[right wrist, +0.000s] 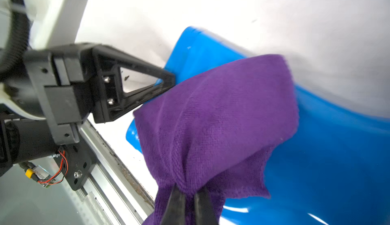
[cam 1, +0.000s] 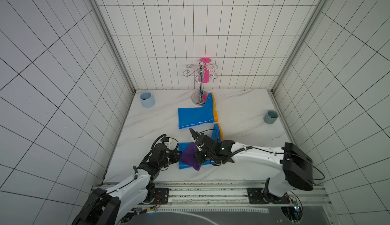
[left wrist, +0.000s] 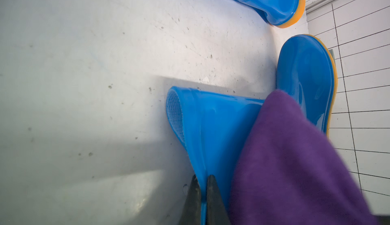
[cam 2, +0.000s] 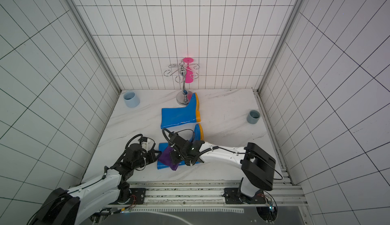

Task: Wipe the rubber boots with a cloth
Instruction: Wipe the dirt off the rubber boot.

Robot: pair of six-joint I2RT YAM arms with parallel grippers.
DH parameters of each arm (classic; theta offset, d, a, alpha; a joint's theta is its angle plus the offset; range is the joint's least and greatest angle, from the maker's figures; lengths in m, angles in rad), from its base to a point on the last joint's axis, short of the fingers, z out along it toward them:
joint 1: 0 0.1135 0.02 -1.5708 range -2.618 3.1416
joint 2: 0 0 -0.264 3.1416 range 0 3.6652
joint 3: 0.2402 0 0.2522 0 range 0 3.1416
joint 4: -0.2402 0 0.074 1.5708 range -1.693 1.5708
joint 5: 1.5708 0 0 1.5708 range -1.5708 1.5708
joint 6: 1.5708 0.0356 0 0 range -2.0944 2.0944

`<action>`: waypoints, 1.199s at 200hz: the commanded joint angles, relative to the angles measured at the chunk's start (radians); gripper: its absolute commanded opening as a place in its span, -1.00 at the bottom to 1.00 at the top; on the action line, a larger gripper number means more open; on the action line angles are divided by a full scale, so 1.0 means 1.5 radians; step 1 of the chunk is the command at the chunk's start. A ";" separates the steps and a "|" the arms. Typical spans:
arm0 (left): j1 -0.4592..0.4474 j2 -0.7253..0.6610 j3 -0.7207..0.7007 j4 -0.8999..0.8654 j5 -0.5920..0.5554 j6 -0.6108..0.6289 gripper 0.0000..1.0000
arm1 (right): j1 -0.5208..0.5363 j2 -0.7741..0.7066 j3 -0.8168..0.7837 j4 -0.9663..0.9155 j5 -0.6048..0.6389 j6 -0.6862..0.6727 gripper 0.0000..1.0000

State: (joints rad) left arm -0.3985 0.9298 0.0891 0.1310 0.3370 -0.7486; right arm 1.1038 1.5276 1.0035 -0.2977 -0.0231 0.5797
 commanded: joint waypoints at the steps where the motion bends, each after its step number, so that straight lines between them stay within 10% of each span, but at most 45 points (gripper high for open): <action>1: -0.002 0.002 -0.012 -0.016 -0.007 0.003 -1.00 | -0.030 -0.090 -0.075 -0.103 0.073 -0.011 -1.00; 88: -0.003 -0.007 -0.012 -0.018 -0.005 0.005 -1.00 | -0.021 -0.275 -0.276 -0.128 0.072 0.078 -1.00; 240: -0.008 -0.015 -0.013 -0.017 -0.003 0.007 -1.00 | 0.068 0.008 -0.092 0.103 0.020 0.036 -1.00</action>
State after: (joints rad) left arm -0.4046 0.9165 0.0864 0.1303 0.3332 -0.7483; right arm 1.1820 1.4815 0.7044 -0.2317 0.0273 0.6598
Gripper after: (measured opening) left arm 0.049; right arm 0.063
